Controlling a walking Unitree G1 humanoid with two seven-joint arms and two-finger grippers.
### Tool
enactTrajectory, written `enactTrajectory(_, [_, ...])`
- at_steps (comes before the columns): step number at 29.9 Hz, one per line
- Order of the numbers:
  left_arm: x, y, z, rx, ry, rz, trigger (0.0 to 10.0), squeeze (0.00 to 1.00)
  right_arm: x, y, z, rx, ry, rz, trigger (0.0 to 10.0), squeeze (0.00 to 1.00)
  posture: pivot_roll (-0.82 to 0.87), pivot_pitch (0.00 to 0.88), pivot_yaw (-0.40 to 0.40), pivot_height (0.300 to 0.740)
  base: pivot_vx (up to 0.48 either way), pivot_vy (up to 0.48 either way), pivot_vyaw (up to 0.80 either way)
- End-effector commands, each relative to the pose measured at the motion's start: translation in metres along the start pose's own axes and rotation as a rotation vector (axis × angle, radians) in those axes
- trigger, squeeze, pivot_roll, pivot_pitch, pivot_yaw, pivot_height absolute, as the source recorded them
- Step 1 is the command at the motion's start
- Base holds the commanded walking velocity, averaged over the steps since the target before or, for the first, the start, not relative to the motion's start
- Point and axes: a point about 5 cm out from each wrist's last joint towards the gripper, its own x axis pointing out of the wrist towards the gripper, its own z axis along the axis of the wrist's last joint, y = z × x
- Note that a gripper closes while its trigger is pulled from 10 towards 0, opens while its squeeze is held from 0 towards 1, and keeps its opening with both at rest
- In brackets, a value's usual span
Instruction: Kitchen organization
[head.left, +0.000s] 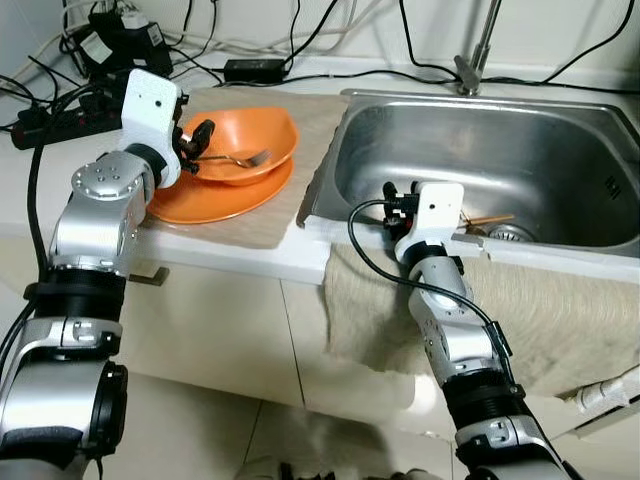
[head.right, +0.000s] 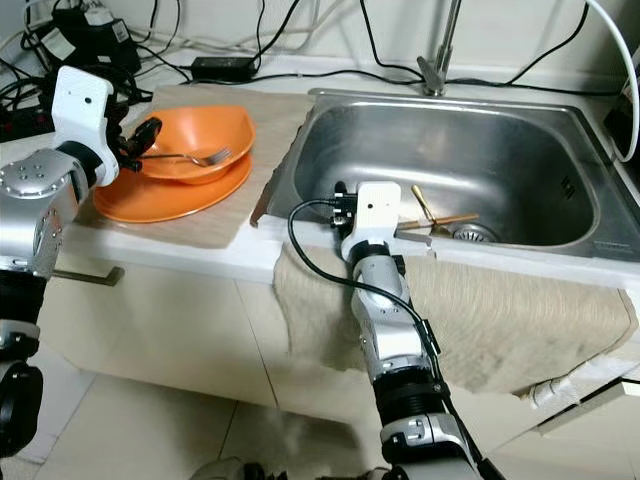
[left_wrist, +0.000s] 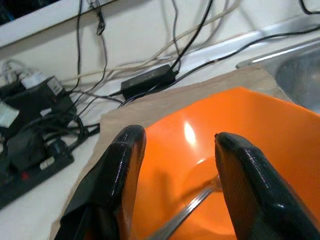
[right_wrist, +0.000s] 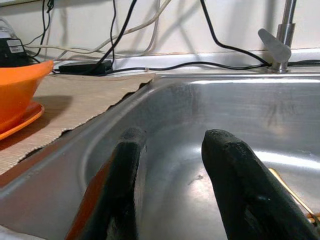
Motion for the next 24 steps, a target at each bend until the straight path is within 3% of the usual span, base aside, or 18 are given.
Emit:
enactTrajectory(1, [0.001, 0.006, 0.006, 0.042, -0.005, -0.007, 10.0, 0.0, -0.001, 0.002, -0.002, -0.001, 0.012, 0.007, 10.0, 0.0, 0.06, 0.005, 0.083, 0.74, 0.0, 0.0, 0.0])
enactTrajectory(6, [0.006, 0.014, 0.012, 0.137, 0.025, -0.07, 10.0, 0.0, 0.0, 0.005, -0.002, 0.001, 0.012, 0.016, 10.0, 0.0, 0.07, 0.007, 0.084, 0.74, 0.0, 0.0, 0.0])
enactTrajectory(18, [0.018, 0.005, -0.001, 0.266, 0.165, -0.221, 10.0, 0.0, -0.001, 0.009, -0.002, 0.007, 0.012, 0.017, 10.0, 0.0, 0.06, 0.013, 0.097, 0.74, 0.0, 0.0, 0.0])
enactTrajectory(24, [0.022, 0.002, 0.001, 0.302, 0.177, -0.246, 10.0, 0.0, -0.001, 0.009, -0.002, 0.007, 0.012, 0.019, 10.0, 0.0, 0.06, 0.015, 0.095, 0.74, 0.0, 0.0, 0.0])
